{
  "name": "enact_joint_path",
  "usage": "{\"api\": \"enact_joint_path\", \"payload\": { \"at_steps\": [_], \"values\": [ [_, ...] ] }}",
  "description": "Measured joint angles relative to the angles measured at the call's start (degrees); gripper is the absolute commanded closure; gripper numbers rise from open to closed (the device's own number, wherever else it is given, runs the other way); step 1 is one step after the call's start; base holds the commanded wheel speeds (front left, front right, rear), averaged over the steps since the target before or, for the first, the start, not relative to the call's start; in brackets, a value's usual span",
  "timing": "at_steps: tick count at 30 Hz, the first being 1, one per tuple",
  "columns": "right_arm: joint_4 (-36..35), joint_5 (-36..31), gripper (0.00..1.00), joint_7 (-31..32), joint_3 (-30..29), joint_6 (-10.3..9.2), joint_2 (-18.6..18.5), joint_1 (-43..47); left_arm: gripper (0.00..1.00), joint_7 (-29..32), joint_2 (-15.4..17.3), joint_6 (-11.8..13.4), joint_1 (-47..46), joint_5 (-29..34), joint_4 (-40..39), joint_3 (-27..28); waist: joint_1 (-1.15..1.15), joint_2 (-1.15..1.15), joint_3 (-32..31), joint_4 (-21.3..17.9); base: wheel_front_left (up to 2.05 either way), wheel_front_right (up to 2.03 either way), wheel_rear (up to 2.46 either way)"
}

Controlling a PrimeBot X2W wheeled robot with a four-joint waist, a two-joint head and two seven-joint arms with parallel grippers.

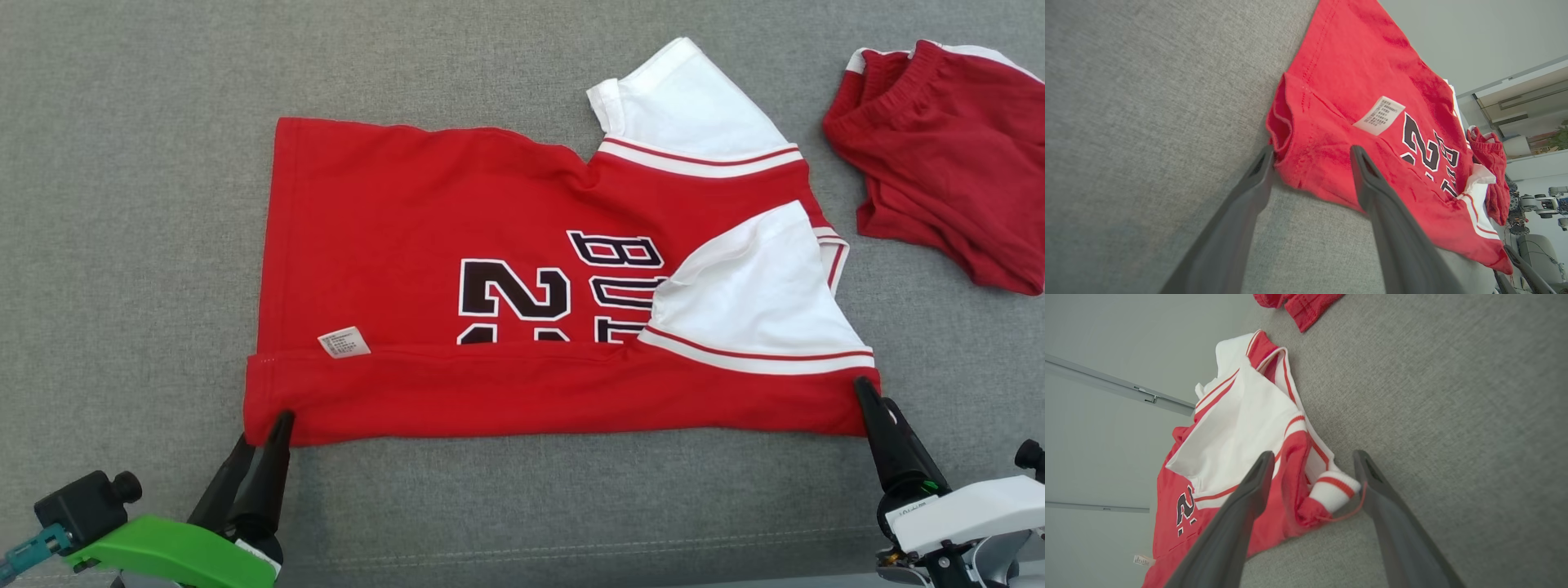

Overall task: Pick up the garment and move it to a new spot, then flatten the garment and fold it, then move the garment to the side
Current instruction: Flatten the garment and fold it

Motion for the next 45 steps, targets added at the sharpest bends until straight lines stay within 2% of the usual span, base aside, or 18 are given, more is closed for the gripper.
{"api": "enact_joint_path", "payload": {
  "at_steps": [6,13,21,24,29,33,36,45],
  "values": [
    [-1.3,-1.0,0.0,1.0,0.0,-0.54,-1.8,0.4,0.0,0.0,0.8,1.0,2.4,0.2,-0.3,0.5,0.0,0.0,-1.2,0.4,0.0,0.0,0.0],
    [-5.6,-6.2,0.0,1.4,-1.8,-1.34,-7.6,-0.5,0.0,-0.7,3.0,1.8,2.6,1.9,-2.0,2.4,0.0,0.0,-2.1,0.3,0.0,0.0,0.0],
    [-9.2,-10.9,0.0,6.3,-1.6,-2.86,-13.9,-10.8,0.0,0.5,3.8,1.8,-0.6,5.1,-7.2,-0.2,0.0,0.0,-1.7,2.1,0.0,0.0,0.0],
    [-8.8,-13.3,0.0,8.9,-1.5,-3.68,-17.0,-15.4,0.0,1.7,3.9,1.7,-3.0,6.3,-9.1,-1.5,0.0,0.0,-1.1,3.3,0.0,0.0,0.0],
    [-6.8,-14.3,0.0,14.2,-1.3,-5.19,-19.4,-23.6,0.0,3.1,3.8,1.6,-6.0,7.1,-11.6,-2.6,0.0,0.0,0.4,5.7,0.0,0.0,0.0],
    [-5.1,-14.3,0.0,18.3,-1.1,-5.99,-20.7,-29.8,0.0,5.5,4.0,0.1,-11.0,7.7,-12.2,-3.9,0.0,0.0,2.5,7.5,0.0,0.0,0.0],
    [-4.0,-14.7,0.0,20.9,-0.6,-6.11,-21.6,-34.0,0.0,7.6,5.4,-1.2,-16.9,8.4,-12.0,-4.1,0.0,0.0,4.4,8.7,0.0,0.0,0.0],
    [-2.0,-17.2,0.0,27.8,4.7,-6.14,-22.2,-44.0,0.0,14.4,6.8,-7.7,-31.9,6.9,-9.6,-5.4,0.0,0.0,11.2,10.9,0.0,0.0,0.0]
  ]
}}
